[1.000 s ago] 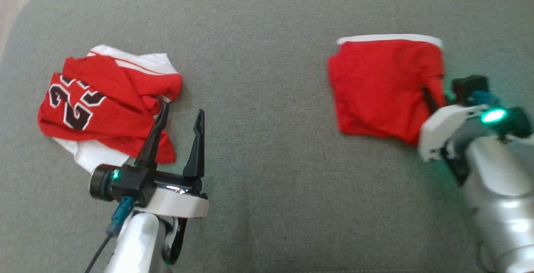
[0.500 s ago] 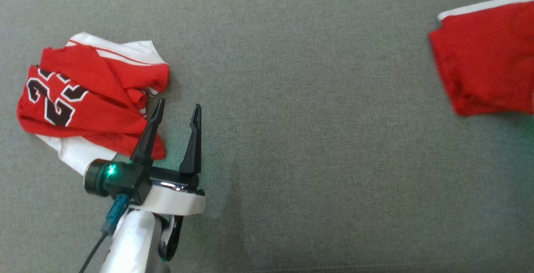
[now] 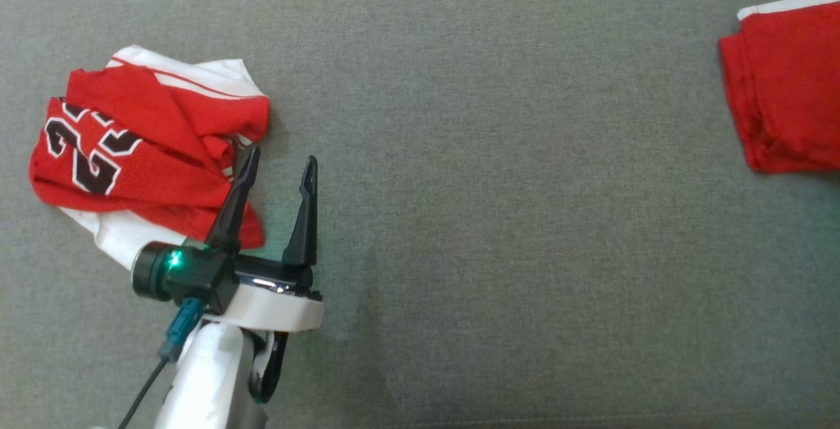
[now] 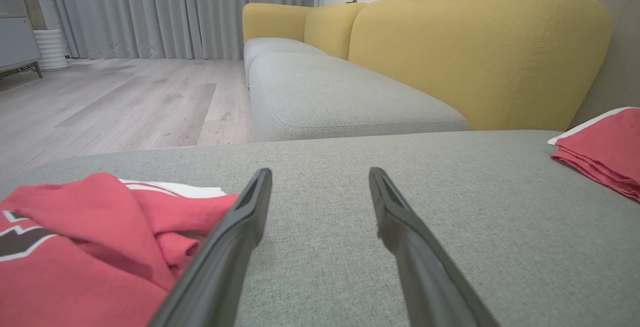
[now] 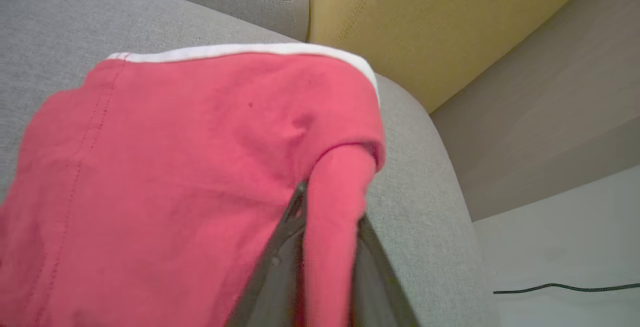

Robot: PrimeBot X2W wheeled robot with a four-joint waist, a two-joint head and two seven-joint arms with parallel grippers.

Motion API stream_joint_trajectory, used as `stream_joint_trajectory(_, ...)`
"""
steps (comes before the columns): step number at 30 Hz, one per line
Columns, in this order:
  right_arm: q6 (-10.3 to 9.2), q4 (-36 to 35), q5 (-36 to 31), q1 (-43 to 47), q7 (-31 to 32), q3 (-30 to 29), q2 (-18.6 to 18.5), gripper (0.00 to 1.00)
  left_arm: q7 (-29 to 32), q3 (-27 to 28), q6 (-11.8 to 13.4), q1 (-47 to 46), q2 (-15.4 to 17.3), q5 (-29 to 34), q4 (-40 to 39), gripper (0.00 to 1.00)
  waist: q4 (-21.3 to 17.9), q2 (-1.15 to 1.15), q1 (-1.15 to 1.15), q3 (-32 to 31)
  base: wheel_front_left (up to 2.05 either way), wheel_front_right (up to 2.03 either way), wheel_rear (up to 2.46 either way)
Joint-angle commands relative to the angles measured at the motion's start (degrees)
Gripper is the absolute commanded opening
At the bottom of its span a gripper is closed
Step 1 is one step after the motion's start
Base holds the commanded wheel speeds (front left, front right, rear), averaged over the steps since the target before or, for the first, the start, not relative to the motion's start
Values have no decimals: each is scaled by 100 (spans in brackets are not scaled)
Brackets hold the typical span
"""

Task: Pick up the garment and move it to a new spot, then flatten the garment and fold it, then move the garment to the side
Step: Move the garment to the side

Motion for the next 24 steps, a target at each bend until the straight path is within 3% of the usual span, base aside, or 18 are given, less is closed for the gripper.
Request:
stream_joint_trajectory(1, -5, -128, -29, -72, -75, -80, -65, 100, -29, 153, -7, -162, 20, 36, -155, 100, 3, 0, 0, -20, 0, 0, 0)
stream_joint_trajectory(5, -5, -347, -67, -45, -377, -236, 233, 100, -29, 150, 30, -145, 20, -20, -130, 100, 0, 0, 0, -183, 0, 0, 0)
stream_joint_trajectory(11, -5, -888, 106, 143, -838, 5, 837, 100, -29, 152, 35, 1, 20, -77, -125, 100, -40, 0, 0, -619, 0, 0, 0)
stream_joint_trajectory(19, -5, -2033, 852, 760, -1397, 435, 1882, 100, -29, 313, 81, 277, 20, -25, -183, 100, -139, 0, 0, -1157, 0, 0, 0)
stream_joint_trajectory(24, -5, -2681, 1374, 1481, -1538, 213, 2541, 100, -29, 359, 113, 474, 19, -162, -207, 100, -121, 0, 0, -1402, 0, 0, 0)
